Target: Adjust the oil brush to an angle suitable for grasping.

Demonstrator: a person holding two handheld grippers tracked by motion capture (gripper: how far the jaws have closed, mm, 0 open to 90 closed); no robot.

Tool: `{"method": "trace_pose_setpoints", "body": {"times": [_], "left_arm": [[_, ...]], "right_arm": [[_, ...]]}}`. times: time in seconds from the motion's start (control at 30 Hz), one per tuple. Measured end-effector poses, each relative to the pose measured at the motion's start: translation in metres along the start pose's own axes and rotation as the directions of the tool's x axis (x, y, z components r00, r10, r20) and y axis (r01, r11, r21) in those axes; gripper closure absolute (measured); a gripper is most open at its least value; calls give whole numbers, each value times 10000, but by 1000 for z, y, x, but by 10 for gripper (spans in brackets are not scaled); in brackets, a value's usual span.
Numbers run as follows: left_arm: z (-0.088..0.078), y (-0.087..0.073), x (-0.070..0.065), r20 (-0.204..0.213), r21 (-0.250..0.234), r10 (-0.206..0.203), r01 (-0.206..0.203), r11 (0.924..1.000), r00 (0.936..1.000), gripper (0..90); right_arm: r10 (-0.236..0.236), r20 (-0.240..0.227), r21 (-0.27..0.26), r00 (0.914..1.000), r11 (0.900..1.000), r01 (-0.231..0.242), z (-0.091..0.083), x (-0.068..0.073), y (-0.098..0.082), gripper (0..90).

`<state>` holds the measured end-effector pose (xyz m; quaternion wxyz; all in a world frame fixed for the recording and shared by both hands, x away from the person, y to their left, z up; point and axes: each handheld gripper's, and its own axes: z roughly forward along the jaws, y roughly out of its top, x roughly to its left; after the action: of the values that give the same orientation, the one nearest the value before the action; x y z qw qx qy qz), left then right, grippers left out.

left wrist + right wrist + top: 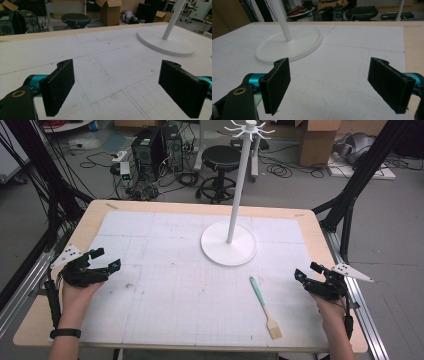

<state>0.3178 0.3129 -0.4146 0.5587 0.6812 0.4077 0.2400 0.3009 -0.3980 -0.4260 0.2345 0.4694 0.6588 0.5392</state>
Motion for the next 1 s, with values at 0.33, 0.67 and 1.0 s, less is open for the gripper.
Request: {"method": "trace_pose_setpoints", "body": {"times": [0.33,0.67,1.0], "left_arm": [[1,1,1,90,-268,-2,5,9996,10000,139],[0,4,-1,302,-568,-34,51,9984,9995,135],[1,5,-5,264,-469,163,-150,9988,9995,135]], "right_arm": [[70,-19,-27,10000,10000,-70,0,0,0,175],[160,7,-4,9999,9999,-160,-1,1,0,174],[80,47,-57,10000,10000,-79,-5,1,1,169]]}}
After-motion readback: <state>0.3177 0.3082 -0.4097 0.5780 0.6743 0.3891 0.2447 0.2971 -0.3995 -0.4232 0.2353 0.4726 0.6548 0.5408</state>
